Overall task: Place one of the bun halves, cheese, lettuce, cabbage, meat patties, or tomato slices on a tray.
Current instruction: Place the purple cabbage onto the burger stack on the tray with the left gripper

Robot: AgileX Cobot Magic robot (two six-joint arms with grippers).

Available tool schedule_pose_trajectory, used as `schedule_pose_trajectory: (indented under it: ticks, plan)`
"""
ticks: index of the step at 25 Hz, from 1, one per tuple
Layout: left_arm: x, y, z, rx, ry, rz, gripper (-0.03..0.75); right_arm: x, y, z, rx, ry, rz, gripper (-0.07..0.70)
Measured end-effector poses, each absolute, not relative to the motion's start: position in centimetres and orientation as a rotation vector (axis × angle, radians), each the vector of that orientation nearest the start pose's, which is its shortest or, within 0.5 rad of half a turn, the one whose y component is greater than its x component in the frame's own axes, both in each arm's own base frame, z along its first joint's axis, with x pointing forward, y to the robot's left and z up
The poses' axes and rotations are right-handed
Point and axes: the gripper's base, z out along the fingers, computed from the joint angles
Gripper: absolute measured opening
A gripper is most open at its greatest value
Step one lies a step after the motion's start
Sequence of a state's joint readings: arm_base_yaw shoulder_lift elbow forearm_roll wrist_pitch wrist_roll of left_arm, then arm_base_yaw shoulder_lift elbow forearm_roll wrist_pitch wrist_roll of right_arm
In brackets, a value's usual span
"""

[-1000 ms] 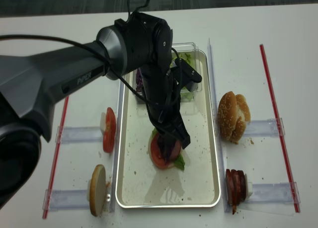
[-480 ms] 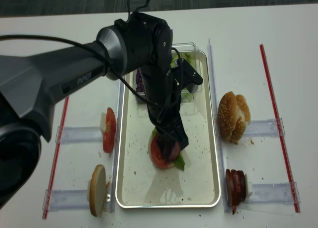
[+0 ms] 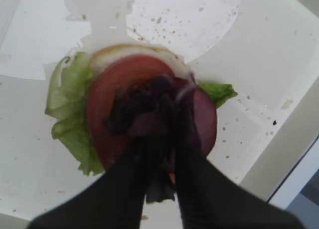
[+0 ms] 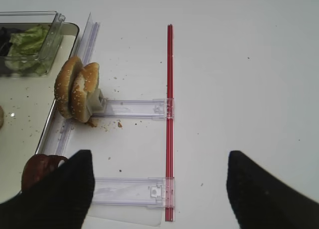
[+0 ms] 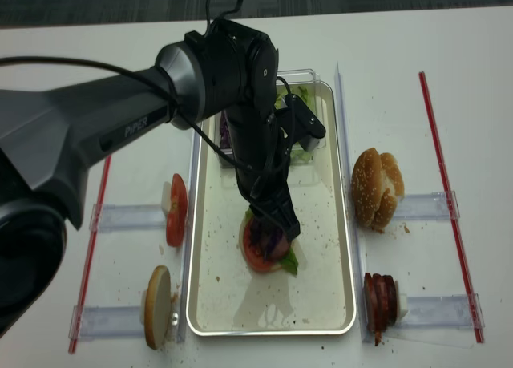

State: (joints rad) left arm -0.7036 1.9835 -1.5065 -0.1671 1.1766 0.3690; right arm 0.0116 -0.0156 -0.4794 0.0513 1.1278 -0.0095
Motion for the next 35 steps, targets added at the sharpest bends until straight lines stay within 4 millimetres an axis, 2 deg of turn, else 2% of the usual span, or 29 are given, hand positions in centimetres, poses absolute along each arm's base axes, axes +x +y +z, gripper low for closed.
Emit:
schedule_pose_trajectory:
  ticks: [12,19,28,31,35]
  plan:
    - [28.84,-26.24,20.13,1.527,2.759,-0.232,0.186,-0.80,0.41,26.62,-0.027,2.116,0.063,0.571]
    - [28.84,-26.24,20.13,1.527,2.759,-0.232,0.364,-0.80,0.41,26.62,-0.027,2.116,0.063,0.571]
    - [28.84,-26.24,20.13,1.527,2.759,-0.232,0.546,-0.80,0.41,26.62,-0.027,2.116,0.063,0.571]
    - [28.85,-26.22,20.13,1.528,2.758,-0.230,0.589,-0.80,0.41,26.62,-0.027,2.116,0.063,0.571]
    - [28.95,-26.09,20.10,1.538,2.751,-0.200,0.605,-0.80,0.41,26.62,-0.027,2.116,0.063,0.571]
